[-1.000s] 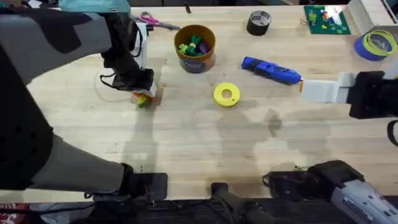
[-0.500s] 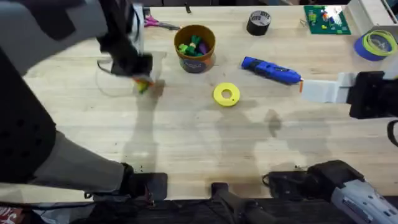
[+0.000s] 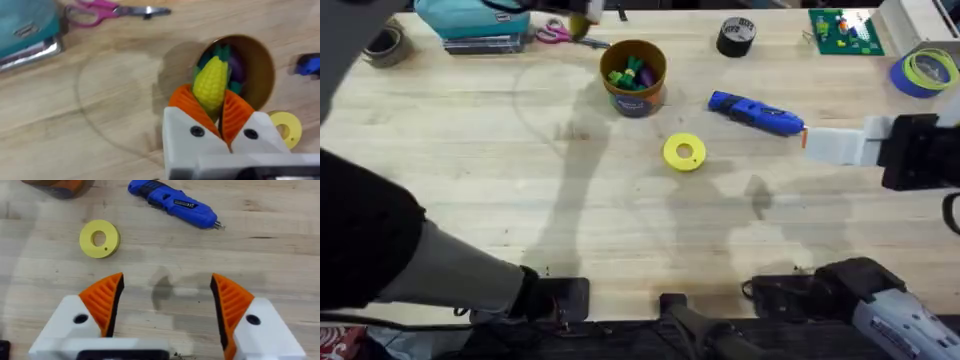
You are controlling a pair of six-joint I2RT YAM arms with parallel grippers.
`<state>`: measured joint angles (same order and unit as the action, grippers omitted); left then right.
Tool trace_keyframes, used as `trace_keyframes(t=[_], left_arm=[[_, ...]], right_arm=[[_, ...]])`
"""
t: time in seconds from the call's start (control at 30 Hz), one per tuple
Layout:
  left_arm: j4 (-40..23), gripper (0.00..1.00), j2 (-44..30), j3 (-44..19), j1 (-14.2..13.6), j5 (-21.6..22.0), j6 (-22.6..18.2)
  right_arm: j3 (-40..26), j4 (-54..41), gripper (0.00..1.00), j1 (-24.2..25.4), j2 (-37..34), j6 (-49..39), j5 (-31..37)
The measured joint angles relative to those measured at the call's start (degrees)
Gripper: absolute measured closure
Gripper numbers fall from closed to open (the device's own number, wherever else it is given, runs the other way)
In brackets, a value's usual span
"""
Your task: Pick up the gripper from the table and insert it into the empty holder that is missing its gripper. Then pick up a screw, insert it into the mounting hole, and use the screwdriver to tighten it. Finally, clean up the table by picking up the vegetable and placing it into the bucket.
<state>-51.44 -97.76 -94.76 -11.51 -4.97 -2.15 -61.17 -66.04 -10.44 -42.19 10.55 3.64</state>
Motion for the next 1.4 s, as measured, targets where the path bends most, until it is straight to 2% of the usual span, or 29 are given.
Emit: trace_keyframes(t=[0.07, 0.1, 0.23, 0.5, 0.7, 0.73, 0.9, 0.93, 1.27, 1.37, 1.4], left_arm=[[1.0, 0.970, 0.0, 0.0, -1.9, -0.1, 0.0], [3.5, 0.970, -0.1, 0.0, -5.5, -0.2, 0.0], [4.9, 0.970, -1.1, 0.0, -7.9, -0.4, 0.0], [5.7, 0.970, -7.2, 0.0, -9.0, -0.4, 0.0], [4.7, 0.964, -7.5, 0.0, -9.0, -0.4, -0.1], [4.4, 0.866, -7.5, 0.0, -9.0, -0.4, -0.2], [3.2, 0.086, -7.5, 0.0, -9.0, -0.4, -0.2], [3.0, 0.040, -7.5, 0.0, -9.0, -0.4, 0.0], [-0.7, 0.015, -6.7, -0.1, -9.0, -0.4, 0.0], [-4.3, 0.015, -4.3, -0.3, -9.0, -0.2, 0.0], [-9.7, 0.016, -0.7, -0.9, -9.0, 0.5, 0.0]], right_arm=[[0.0, 0.0, 0.006, 0.0, 0.0, 0.0, 0.0], [0.0, 0.0, 0.006, 0.0, 0.0, 0.0, 0.0], [0.0, 0.0, 0.006, 0.0, 0.0, 0.0, 0.0], [0.0, 0.0, 0.006, 0.0, 0.0, 0.0, 0.0], [0.0, 0.0, 0.006, 0.0, 0.0, 0.0, 0.0], [0.0, 0.0, 0.006, 0.0, 0.0, 0.0, 0.0], [0.0, 0.0, 0.006, 0.0, 0.0, 0.0, 0.0], [0.0, 0.0, 0.006, 0.0, 0.0, 0.0, 0.0], [0.0, 0.0, 0.006, 0.0, 0.0, 0.0, 0.0], [0.0, 0.0, 0.006, 0.0, 0.0, 0.0, 0.0], [0.0, 0.0, 0.006, 0.0, 0.0, 0.0, 0.0]])
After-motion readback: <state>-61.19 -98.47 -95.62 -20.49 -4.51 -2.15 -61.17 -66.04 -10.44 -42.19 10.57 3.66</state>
